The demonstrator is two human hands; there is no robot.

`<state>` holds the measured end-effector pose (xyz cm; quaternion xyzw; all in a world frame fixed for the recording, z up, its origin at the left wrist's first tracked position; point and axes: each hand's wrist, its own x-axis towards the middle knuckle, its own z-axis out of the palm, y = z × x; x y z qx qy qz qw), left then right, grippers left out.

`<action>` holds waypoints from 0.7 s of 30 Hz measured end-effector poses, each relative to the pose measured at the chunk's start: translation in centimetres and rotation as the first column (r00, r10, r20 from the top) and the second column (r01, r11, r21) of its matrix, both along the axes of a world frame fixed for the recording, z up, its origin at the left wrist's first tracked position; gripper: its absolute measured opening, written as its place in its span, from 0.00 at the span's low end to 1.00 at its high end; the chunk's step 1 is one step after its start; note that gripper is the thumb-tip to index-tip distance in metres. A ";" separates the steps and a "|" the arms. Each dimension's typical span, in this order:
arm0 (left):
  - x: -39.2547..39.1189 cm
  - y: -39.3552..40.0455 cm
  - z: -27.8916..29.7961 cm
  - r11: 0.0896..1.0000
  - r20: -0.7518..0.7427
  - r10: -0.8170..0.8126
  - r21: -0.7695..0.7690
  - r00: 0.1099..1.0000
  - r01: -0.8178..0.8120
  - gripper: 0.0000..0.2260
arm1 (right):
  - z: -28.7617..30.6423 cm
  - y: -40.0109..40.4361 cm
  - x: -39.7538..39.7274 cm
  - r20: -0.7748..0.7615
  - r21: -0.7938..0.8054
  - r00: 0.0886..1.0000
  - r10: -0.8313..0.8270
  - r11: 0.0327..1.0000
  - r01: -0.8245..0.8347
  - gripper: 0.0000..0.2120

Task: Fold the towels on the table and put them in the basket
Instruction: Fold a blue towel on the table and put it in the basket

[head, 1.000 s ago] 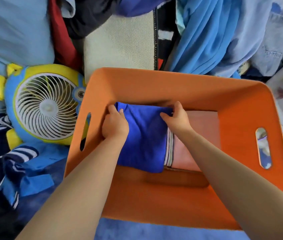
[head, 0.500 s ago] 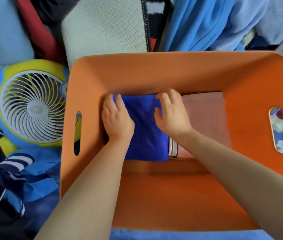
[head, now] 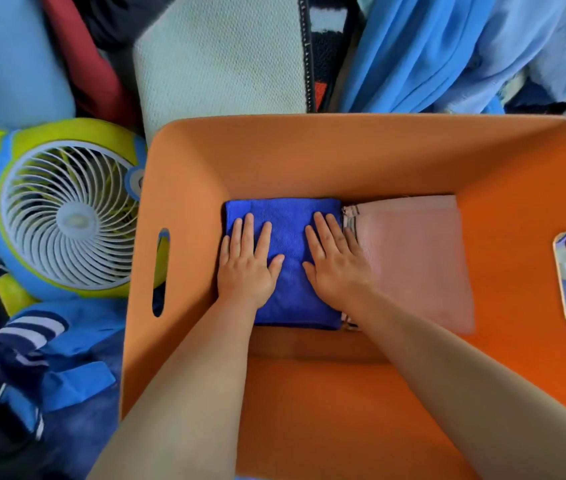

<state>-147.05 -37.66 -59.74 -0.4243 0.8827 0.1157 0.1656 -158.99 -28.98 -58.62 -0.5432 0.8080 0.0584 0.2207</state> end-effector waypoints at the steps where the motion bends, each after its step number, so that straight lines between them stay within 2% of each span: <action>1: -0.2 -0.1 0.5 1.000 0.039 -0.004 0.014 0.999 0.004 0.28 | 0.3 0.0 0.0 0.009 0.016 1.000 0.002 1.000 -0.002 0.29; 4: -0.8 0.1 3.0 0.999 0.135 0.008 0.030 0.991 -0.012 0.27 | 2.0 0.1 -0.2 0.030 0.082 0.999 0.028 0.996 -0.031 0.29; 8: -1.1 1.1 7.1 0.999 0.099 0.035 -0.017 0.994 -0.034 0.23 | 6.3 0.9 -0.8 0.110 0.086 0.994 -0.010 0.996 0.001 0.26; 13: -0.8 2.5 15.2 0.991 0.027 0.025 -0.130 0.999 -0.022 0.12 | 14.7 2.4 -1.0 0.137 -0.110 0.990 -0.025 0.993 0.040 0.25; 16: -0.7 3.8 21.9 0.985 -0.007 0.076 -0.156 0.997 -0.076 0.12 | 20.6 3.7 -0.8 0.158 -0.174 0.987 -0.027 0.983 0.054 0.24; 21: 0.5 8.1 33.6 0.953 -0.158 0.108 -0.266 0.982 -0.147 0.13 | 31.3 8.3 -0.2 0.069 -0.335 0.997 -0.042 0.940 0.063 0.21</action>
